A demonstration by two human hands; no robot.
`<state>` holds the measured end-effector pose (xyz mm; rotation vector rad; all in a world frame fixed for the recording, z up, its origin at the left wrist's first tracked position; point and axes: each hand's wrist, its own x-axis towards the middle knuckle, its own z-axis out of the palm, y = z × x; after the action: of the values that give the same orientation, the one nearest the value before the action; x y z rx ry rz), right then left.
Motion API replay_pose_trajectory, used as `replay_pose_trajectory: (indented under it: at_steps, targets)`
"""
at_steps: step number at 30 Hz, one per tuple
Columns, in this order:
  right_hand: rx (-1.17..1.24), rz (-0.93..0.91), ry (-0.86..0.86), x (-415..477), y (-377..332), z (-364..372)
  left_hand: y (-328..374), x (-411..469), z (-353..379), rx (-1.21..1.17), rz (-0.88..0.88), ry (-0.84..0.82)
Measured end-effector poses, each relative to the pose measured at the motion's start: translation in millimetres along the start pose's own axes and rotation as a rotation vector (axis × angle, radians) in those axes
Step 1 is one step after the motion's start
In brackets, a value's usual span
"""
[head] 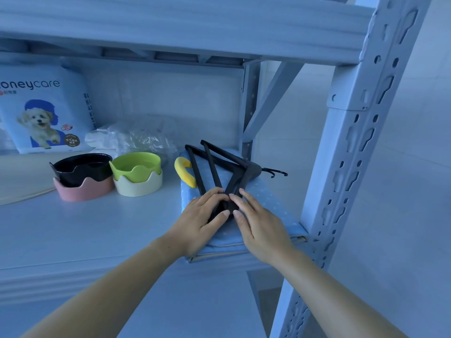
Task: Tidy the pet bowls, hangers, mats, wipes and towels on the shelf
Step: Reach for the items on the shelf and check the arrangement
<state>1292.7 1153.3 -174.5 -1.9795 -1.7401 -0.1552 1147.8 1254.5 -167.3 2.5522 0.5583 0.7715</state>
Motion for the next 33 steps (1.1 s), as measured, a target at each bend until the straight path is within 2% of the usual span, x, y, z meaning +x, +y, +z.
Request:
replay_pose_trajectory:
  at_steps: [11, 24, 33]
  targets:
    - [0.052, 0.029, -0.08, 45, 15, 10, -35, 38, 2, -0.005, -0.002, 0.015]
    - [0.045, 0.061, -0.096, 96, 32, 25, -77, 82, 3, 0.028, 0.009, 0.008]
    - [0.069, 0.037, -0.096, 108, 39, 28, -89, 90, 4, -0.036, -0.012, 0.028]
